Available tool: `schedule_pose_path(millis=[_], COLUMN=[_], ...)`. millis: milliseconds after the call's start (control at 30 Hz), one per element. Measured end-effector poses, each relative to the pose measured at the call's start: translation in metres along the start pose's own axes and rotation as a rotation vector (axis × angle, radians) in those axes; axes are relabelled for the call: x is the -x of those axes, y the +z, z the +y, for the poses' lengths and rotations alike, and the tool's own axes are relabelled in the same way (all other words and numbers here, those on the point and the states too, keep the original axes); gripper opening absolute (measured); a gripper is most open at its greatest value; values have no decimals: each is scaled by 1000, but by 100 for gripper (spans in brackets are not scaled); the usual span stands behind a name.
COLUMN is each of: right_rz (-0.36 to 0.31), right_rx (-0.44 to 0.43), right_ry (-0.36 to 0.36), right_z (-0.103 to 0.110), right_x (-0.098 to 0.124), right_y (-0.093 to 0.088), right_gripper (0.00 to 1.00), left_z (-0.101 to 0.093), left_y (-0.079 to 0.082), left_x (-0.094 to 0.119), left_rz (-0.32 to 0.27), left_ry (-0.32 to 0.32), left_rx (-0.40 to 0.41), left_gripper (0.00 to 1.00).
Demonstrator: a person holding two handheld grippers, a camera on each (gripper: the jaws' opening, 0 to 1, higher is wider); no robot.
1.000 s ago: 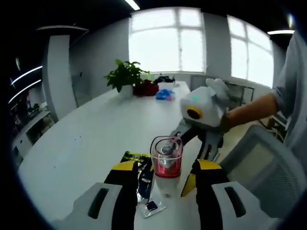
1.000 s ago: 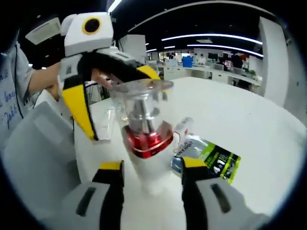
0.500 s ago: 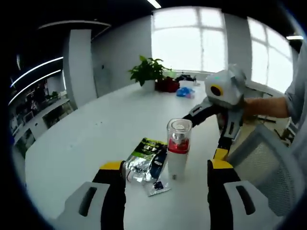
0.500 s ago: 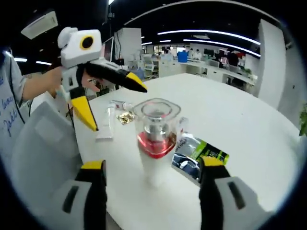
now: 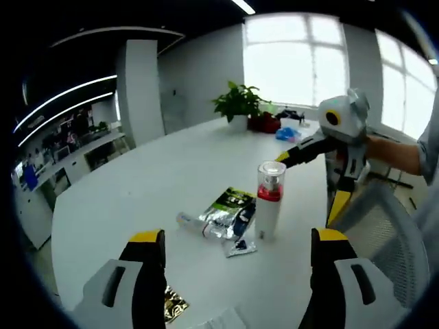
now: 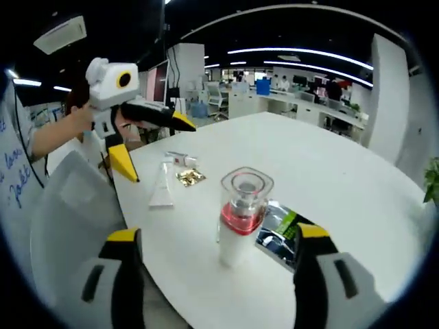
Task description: Arrange the skincare products in the storage area until every visible bottle or jar stands upright without overlapping.
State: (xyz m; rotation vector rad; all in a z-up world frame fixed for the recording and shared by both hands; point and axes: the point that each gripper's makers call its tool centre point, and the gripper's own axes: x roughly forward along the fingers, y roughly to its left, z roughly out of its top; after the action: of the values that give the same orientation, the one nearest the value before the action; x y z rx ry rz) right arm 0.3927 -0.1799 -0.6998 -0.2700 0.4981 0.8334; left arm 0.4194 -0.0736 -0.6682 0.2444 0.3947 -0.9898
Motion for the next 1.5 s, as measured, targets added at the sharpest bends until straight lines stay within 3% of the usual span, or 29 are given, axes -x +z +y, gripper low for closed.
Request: schedule_pose_path(millis=[433,700,933,1333,1500], right_rz=[23,13,19,31,39], right_rx=[19,32,5,-55,-50], right_ry=[-21,-49,-26,-8,-46], right_z=[4,-2,2,7,4], right_x=[10,15,19,14,14], right_y=[-2,0,-2,-1,1], right_gripper=[100,100,100,100,100], left_z=[17,27,30,36,39], left_y=[-20,-33,-45,-74,-92], left_x=[34,52,63,71,73], left_rz=[18,58,85,186,263], left_ry=[104,154,181,161,112], left_rx=[42,36,27,-14,-69], left_gripper=[97,97,97,97,97])
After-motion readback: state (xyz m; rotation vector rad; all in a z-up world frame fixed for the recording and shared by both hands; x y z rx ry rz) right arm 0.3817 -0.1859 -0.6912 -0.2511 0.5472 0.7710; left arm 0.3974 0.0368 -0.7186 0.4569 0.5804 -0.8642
